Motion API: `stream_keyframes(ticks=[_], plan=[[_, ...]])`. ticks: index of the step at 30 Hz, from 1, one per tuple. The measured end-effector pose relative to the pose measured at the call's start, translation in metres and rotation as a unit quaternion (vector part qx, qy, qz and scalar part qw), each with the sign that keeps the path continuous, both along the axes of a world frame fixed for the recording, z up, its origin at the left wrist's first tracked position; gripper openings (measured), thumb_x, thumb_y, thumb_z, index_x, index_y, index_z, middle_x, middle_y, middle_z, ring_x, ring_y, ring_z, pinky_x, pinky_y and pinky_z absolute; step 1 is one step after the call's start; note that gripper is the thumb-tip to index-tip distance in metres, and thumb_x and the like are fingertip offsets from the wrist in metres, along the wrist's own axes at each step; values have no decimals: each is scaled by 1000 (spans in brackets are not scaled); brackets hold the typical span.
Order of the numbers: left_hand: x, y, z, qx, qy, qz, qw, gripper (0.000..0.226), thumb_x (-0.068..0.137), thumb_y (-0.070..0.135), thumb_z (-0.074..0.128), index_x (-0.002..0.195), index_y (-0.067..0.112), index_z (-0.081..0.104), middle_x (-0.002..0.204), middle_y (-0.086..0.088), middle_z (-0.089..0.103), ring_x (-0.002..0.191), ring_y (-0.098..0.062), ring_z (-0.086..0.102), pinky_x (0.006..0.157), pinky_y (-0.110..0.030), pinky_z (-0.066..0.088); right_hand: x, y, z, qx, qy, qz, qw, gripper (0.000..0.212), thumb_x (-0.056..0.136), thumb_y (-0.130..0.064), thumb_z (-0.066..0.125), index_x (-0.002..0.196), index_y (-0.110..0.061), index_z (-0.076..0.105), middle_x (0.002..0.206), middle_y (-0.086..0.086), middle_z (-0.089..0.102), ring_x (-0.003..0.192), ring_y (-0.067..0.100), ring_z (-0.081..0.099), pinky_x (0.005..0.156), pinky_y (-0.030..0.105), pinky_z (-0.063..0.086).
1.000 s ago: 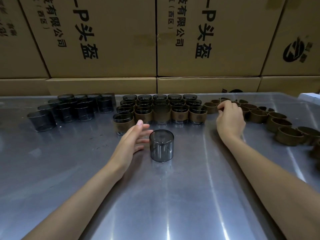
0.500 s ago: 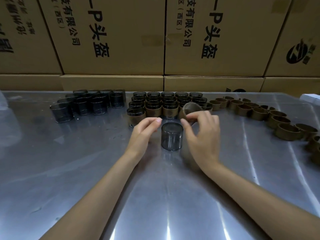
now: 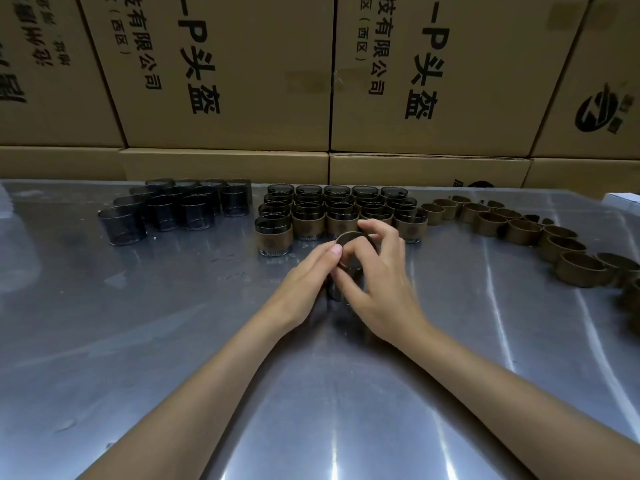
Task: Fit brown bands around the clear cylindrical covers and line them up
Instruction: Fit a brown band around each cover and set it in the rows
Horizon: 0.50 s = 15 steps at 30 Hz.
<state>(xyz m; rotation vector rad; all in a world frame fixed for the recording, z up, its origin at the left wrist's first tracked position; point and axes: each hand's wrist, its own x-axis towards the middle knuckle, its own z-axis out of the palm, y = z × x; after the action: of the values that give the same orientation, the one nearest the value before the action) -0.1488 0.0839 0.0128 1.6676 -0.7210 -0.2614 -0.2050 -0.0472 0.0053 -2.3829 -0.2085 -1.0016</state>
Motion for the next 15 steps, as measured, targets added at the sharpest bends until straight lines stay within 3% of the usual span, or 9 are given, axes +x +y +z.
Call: stream_keyframes(ticks=[3, 7, 10, 12, 15], plan=[[2, -1, -1, 2, 1, 12, 1000, 58, 82, 68, 39, 128, 38, 56, 129, 7, 61, 127, -12, 51, 112, -47, 34, -2, 0, 3, 100, 78, 79, 989, 15, 87, -37, 46, 97, -38, 35, 135, -13, 29, 133, 6, 29, 94, 11, 26], [5, -2, -4, 3, 9, 29, 1000, 63, 79, 75, 35, 129, 42, 54, 129, 11, 62, 126, -10, 51, 113, -45, 34, 0, -3, 5, 223, 122, 116, 960, 18, 97, -36, 37, 110, -40, 25, 109, -13, 55, 100, 10, 58, 84, 32, 44], [6, -3, -4, 2, -3, 31, 1000, 63, 81, 74, 33, 130, 40, 54, 131, 14, 60, 128, -7, 49, 114, -44, 32, 1, -7, 3, 240, 140, 121, 953, 37, 101, -39, 37, 134, -35, 20, 135, -11, 53, 118, 1, 54, 98, 25, 39], [6, -3, -4, 12, -6, 34, 999, 66, 79, 76, 33, 130, 39, 54, 131, 14, 60, 128, -8, 49, 113, -44, 33, 3, -11, 2, 264, 174, 114, 942, 49, 100, -47, 37, 144, -30, 23, 146, -7, 45, 132, 7, 44, 111, 33, 33], [6, -4, -4, 41, -2, 53, 998, 81, 73, 82, 33, 137, 35, 49, 138, 10, 55, 133, -11, 45, 115, -43, 31, 7, -16, -2, 291, 223, 110, 924, 40, 100, -50, 33, 139, -41, 37, 130, -20, 54, 129, 8, 45, 114, 41, 32]])
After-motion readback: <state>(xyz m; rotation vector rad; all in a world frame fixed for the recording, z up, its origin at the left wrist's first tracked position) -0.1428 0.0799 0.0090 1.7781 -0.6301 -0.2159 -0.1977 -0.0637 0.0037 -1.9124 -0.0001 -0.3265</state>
